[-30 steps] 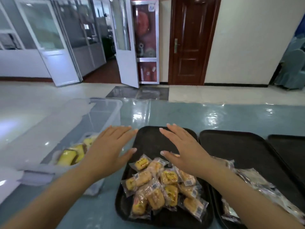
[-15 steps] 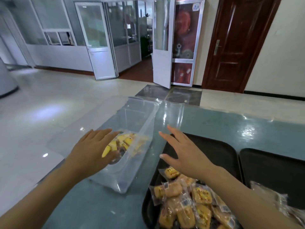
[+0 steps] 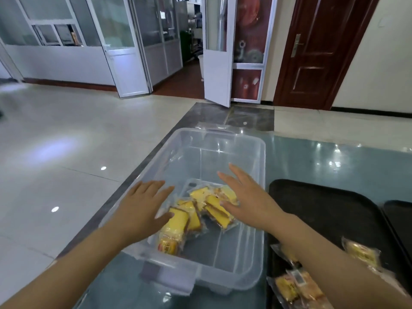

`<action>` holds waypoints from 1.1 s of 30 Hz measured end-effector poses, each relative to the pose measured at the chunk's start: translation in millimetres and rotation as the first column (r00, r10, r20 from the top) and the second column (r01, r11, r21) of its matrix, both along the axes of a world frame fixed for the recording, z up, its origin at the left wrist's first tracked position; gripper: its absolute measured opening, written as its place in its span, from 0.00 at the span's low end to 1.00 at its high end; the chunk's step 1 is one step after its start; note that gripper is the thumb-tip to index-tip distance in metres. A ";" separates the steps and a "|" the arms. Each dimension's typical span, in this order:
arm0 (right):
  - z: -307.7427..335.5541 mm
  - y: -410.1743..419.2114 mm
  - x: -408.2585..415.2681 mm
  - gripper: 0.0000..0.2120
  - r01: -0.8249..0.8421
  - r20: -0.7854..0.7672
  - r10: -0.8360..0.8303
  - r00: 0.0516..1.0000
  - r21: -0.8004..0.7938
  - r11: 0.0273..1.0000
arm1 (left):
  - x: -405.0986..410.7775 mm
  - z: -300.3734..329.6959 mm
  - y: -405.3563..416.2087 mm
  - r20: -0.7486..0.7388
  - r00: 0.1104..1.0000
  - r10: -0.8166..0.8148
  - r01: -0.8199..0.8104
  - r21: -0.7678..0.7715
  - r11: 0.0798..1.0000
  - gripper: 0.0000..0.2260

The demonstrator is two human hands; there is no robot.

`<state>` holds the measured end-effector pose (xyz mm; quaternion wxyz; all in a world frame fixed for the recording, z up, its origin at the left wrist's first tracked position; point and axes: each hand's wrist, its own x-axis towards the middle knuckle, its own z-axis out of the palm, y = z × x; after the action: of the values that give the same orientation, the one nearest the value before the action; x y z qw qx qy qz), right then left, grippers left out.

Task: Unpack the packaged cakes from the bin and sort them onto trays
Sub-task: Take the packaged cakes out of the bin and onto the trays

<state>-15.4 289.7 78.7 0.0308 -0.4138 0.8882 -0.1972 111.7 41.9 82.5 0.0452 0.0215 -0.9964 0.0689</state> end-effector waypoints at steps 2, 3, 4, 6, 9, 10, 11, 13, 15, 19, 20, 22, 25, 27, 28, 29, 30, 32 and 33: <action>-9.0 -30.5 -8.2 0.34 0.011 0.015 -0.012 1.000 0.012 1.000 | -6.6 -8.7 -16.5 0.048 0.998 -0.039 0.039 0.012 0.999 0.29; -13.8 -45.2 -12.3 0.34 0.021 0.026 -0.021 0.999 0.016 1.000 | -10.7 -14.4 -23.7 0.086 0.994 -0.064 0.061 0.042 0.997 0.30; -18.9 -58.6 -16.1 0.34 0.031 0.036 -0.032 0.999 0.022 0.999 | -15.4 -21.4 -30.2 0.125 0.988 -0.086 0.079 0.060 0.995 0.33; -30.6 -80.0 -22.7 0.34 0.051 0.059 -0.054 0.997 0.051 0.997 | -27.1 -33.2 -37.0 0.253 0.962 -0.106 0.101 0.035 0.994 0.37; -49.0 -93.3 -33.2 0.34 0.081 0.098 -0.095 0.991 0.142 0.987 | -49.1 -56.5 -39.5 0.422 0.892 -0.165 0.181 0.003 0.984 0.41; -53.7 -93.5 -37.3 0.35 0.089 0.117 -0.111 0.987 0.177 0.980 | -57.0 -64.1 -39.3 0.479 0.858 -0.184 0.215 -0.010 0.976 0.42; -56.9 -92.7 -42.0 0.35 0.100 0.135 -0.129 0.982 0.201 0.974 | -65.2 -71.9 -38.6 0.534 0.823 -0.193 0.246 -0.029 0.969 0.43; -59.7 -89.3 -51.3 0.36 0.143 0.164 -0.178 0.970 0.206 0.968 | -82.5 -87.4 -35.6 0.642 0.744 -0.185 0.288 -0.059 0.956 0.45; -60.5 -86.2 -57.9 0.36 0.188 0.191 -0.224 0.956 0.189 0.964 | -96.4 -100.3 -28.8 0.716 0.672 -0.188 0.327 -0.060 0.943 0.45; -62.4 -84.2 -59.0 0.36 0.204 0.226 -0.237 0.945 0.161 0.966 | -105.9 -122.2 -17.2 0.794 0.587 -0.161 0.332 -0.054 0.942 0.35; -62.4 -84.2 -59.0 0.36 0.204 0.228 -0.235 0.945 0.153 0.967 | -106.0 -125.6 -17.2 0.806 0.572 -0.153 0.319 -0.046 0.946 0.35; -61.7 -84.6 -58.7 0.36 0.199 0.227 -0.230 0.946 0.150 0.968 | -105.1 -130.1 -21.4 0.811 0.563 -0.158 0.315 -0.033 0.949 0.33; -61.5 -85.6 -56.2 0.35 0.187 0.214 -0.222 0.951 0.173 0.967 | -104.1 -133.5 -27.0 0.802 0.572 -0.170 0.329 -0.035 0.944 0.31; -62.0 -86.2 -53.2 0.35 0.169 0.197 -0.208 0.958 0.200 0.965 | -103.9 -131.1 -26.4 0.767 0.616 -0.177 0.367 -0.081 0.927 0.37; -62.4 -86.2 -51.5 0.35 0.156 0.192 -0.199 0.961 0.217 0.964 | -103.9 -131.3 -26.8 0.743 0.645 -0.178 0.376 -0.106 0.920 0.43; -62.6 -86.1 -50.2 0.34 0.145 0.189 -0.191 0.963 0.232 0.962 | -103.8 -132.3 -27.9 0.726 0.666 -0.173 0.370 -0.120 0.921 0.48; -62.9 -86.2 -49.2 0.34 0.138 0.189 -0.186 0.964 0.243 0.960 | -103.6 -135.8 -30.7 0.720 0.676 -0.159 0.354 -0.127 0.927 0.53; -62.7 -86.3 -48.6 0.34 0.138 0.192 -0.188 0.963 0.248 0.959 | -103.5 -143.9 -36.2 0.724 0.679 -0.123 0.324 -0.146 0.935 0.60; -62.6 -86.3 -48.5 0.34 0.141 0.193 -0.191 0.962 0.246 0.959 | -103.7 -148.4 -38.0 0.722 0.683 -0.112 0.322 -0.159 0.933 0.61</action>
<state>-63.9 203.4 16.1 0.1576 -0.3073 0.9282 -0.1385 8.0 3.9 -65.9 -0.3264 -0.1320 -0.9138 0.2027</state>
